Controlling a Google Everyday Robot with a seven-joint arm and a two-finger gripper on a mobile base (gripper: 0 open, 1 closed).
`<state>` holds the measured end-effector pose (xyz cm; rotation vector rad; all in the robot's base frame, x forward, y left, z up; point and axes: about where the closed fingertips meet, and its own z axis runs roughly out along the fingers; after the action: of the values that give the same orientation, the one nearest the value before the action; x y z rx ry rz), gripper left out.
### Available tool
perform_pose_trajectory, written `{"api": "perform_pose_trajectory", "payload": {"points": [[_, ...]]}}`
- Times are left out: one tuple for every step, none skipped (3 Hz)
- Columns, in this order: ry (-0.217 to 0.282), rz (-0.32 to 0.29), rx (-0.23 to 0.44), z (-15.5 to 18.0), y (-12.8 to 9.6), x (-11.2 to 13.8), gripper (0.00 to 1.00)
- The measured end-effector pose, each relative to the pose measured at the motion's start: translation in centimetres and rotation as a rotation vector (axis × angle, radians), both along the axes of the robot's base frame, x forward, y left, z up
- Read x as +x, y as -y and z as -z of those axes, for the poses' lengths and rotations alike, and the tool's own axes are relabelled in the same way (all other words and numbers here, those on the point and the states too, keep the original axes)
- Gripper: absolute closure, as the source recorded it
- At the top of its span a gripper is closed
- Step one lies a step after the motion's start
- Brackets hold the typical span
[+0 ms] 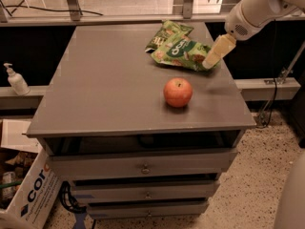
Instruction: Move green rice chip bag near green jalapeno chip bag
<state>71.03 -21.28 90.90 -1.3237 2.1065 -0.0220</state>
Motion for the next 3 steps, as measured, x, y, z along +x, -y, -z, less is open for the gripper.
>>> {"api": "perform_pose_trajectory", "payload": {"points": [[-0.032,-0.081,-0.001,1.0,0.8,-0.7,0.00],[-0.038,-0.147,0.002,0.7,2.4,-1.6,0.00],[-0.021,-0.226,0.041,-1.0,5.0,-5.3,0.00]]}}
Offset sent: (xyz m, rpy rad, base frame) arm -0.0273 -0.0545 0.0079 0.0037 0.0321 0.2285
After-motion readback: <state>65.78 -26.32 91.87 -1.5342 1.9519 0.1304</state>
